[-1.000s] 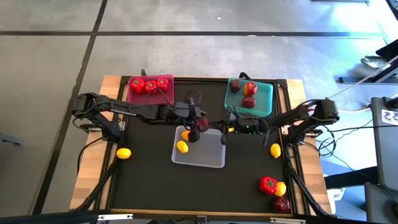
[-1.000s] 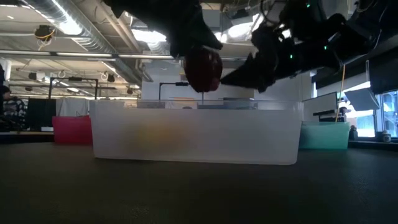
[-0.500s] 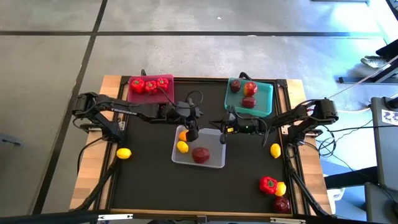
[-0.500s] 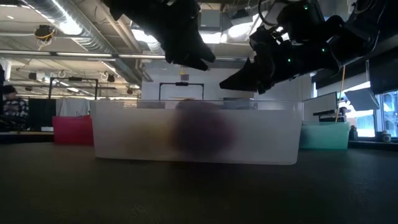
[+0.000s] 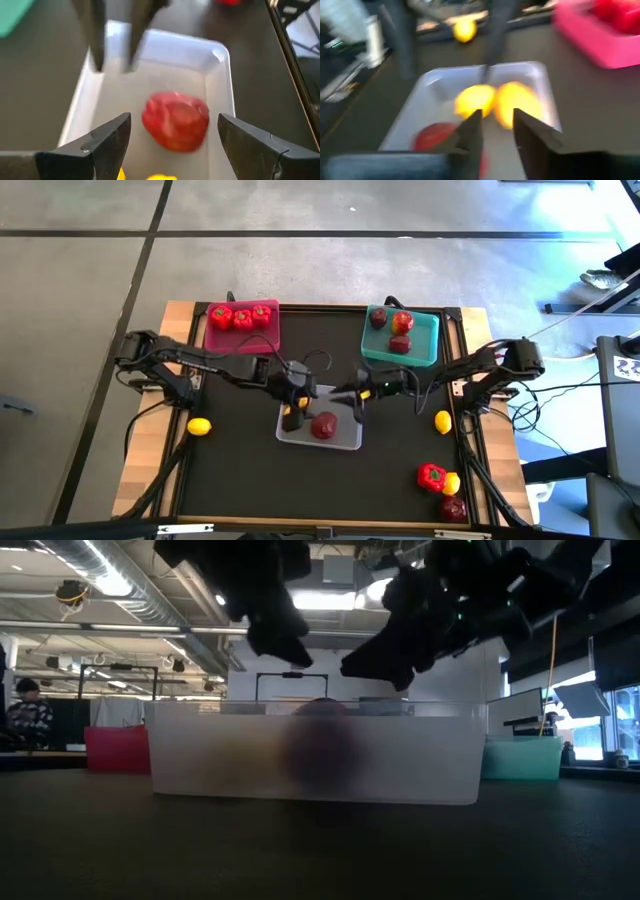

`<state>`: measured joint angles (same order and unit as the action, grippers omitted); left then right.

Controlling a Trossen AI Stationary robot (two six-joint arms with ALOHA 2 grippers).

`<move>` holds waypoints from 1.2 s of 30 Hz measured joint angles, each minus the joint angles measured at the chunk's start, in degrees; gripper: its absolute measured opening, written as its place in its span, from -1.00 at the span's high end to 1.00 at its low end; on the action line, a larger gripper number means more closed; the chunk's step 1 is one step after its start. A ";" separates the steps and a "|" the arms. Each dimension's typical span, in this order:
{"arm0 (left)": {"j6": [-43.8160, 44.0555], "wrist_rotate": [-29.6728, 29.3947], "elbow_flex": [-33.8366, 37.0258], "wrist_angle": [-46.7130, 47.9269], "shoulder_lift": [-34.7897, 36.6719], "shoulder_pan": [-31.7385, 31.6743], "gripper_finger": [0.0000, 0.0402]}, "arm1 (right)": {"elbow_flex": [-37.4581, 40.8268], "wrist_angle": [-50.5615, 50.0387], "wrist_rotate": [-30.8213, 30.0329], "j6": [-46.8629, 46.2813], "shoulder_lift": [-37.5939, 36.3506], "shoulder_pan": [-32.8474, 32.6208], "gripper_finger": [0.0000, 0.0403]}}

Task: Sort produce into baskets
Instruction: Put the apple into the blue bin

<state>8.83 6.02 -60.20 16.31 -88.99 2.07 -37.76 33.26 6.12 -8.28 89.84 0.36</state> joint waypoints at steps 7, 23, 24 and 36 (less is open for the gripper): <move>2.89 -0.40 0.00 7.28 0.30 4.66 -0.46 | -8.15 -16.72 0.12 8.52 0.00 -6.70 -0.23; 10.66 -12.55 4.65 11.75 3.82 13.35 -0.46 | -26.98 -44.21 0.16 28.32 9.74 -10.16 -0.67; 10.87 -12.59 4.89 11.66 3.82 13.32 -0.46 | -27.19 -44.99 0.64 29.04 10.47 -10.14 -0.66; 12.23 -15.01 5.46 9.58 3.85 12.86 -0.46 | -27.71 -42.29 3.51 36.07 15.07 -8.70 -0.61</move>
<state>21.06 -9.00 -54.74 25.89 -85.14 14.94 -65.47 -9.03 9.63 27.79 104.91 -8.34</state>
